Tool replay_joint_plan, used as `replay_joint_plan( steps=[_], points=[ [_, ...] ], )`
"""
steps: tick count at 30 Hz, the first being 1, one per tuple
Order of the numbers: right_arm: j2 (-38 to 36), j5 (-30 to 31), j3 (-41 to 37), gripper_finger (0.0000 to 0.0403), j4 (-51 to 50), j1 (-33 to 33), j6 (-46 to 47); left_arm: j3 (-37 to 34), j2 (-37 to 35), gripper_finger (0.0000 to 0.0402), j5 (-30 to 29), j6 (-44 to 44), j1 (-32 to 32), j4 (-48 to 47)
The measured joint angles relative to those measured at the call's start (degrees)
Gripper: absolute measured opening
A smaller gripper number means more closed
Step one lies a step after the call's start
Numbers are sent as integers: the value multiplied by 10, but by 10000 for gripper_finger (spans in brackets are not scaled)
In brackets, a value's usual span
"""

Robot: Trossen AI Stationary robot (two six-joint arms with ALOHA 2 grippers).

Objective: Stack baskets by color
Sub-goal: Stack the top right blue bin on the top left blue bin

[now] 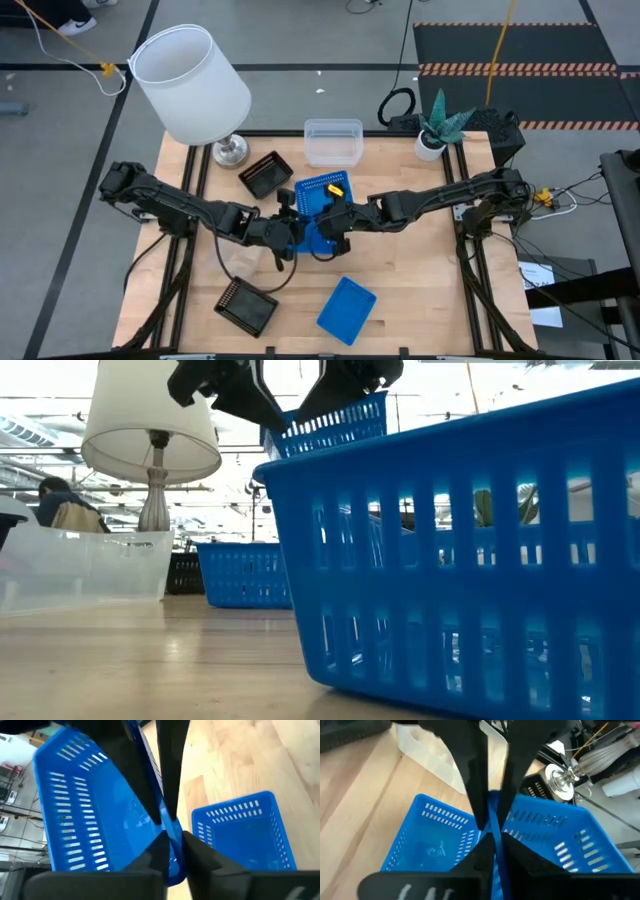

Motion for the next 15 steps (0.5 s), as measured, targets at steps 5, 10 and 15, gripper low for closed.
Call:
replay_joint_plan(
  steps=[5, 10, 15],
  points=[
    [-6, 1, 0, 65, 14, 16, -4, -1, 1, 13, -3, 4, -3, -7],
    [-19, 16, 0, 130, 34, 39, -13, -1, 1, 20, 28, 4, -3, -17],
    [-59, 73, 0, 176, 51, 72, -16, -1, 1, 9, 41, -2, -4, -28]
  ],
)
